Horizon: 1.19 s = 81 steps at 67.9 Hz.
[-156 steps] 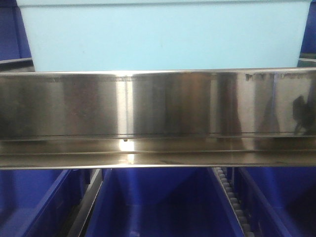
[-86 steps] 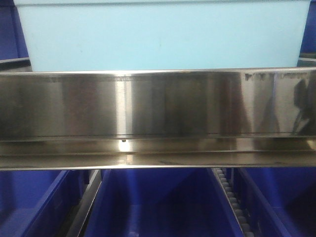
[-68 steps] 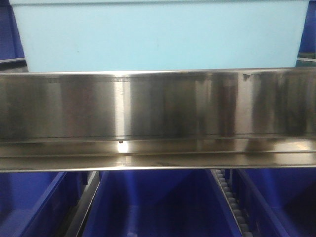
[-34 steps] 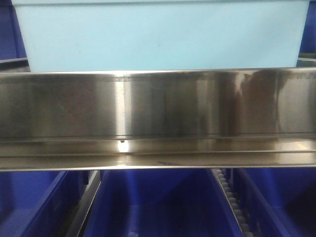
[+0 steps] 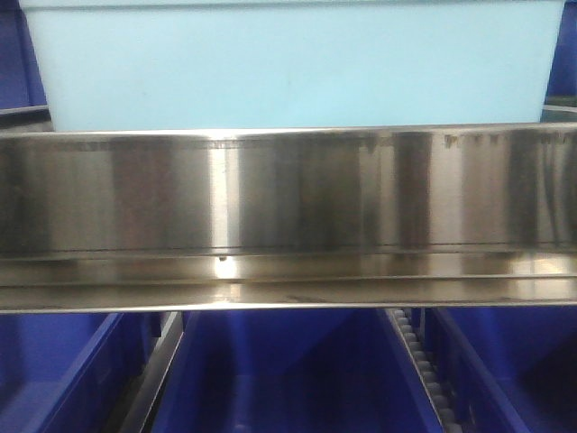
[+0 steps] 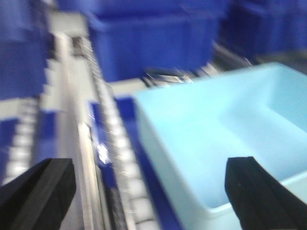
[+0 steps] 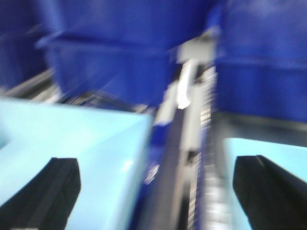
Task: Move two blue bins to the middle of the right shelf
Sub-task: 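Close both grippers on the light blue bin's side walls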
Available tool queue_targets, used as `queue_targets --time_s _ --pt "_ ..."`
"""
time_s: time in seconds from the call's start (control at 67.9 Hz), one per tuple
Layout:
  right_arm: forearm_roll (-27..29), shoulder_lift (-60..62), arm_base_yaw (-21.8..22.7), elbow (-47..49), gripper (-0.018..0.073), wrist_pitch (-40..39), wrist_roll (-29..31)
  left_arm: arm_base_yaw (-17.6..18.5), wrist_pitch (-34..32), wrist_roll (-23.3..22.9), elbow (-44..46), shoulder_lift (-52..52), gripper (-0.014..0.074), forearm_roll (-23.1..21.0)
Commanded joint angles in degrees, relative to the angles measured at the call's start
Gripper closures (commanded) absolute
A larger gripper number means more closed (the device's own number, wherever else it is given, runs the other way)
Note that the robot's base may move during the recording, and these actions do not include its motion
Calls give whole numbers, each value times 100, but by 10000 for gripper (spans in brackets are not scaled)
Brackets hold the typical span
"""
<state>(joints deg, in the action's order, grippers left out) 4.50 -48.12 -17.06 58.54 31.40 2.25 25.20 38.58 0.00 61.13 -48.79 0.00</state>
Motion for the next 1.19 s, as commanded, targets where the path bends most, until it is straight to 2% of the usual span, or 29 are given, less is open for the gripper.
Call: queue_targets --time_s 0.0,0.059,0.147,0.236,0.412,0.53,0.692,1.178 --pt "-45 -685 -299 709 21 563 50 201 269 0 485 -572 70 0" --pt "-45 -1106 -355 1179 21 1055 50 213 561 -89 915 -1012 70 0" --pt "-45 -1855 -355 2035 21 1905 38 202 1119 -457 1643 -1658 70 75" --pt "-45 -2461 -355 2858 21 2660 27 202 1653 -549 2343 -2227 70 89" --pt "-226 -3526 -355 3926 21 3669 -363 180 2644 -967 3343 -3350 70 155" --pt "-241 -3970 -355 4088 21 3854 -449 92 3138 -1079 3679 -3915 70 200" --pt "-263 -4387 -344 4088 21 3857 -676 -93 3138 -1222 3745 -4459 70 200" --pt "-369 -5222 -207 4067 21 3756 -854 -47 3138 -1222 3745 -5291 70 145"
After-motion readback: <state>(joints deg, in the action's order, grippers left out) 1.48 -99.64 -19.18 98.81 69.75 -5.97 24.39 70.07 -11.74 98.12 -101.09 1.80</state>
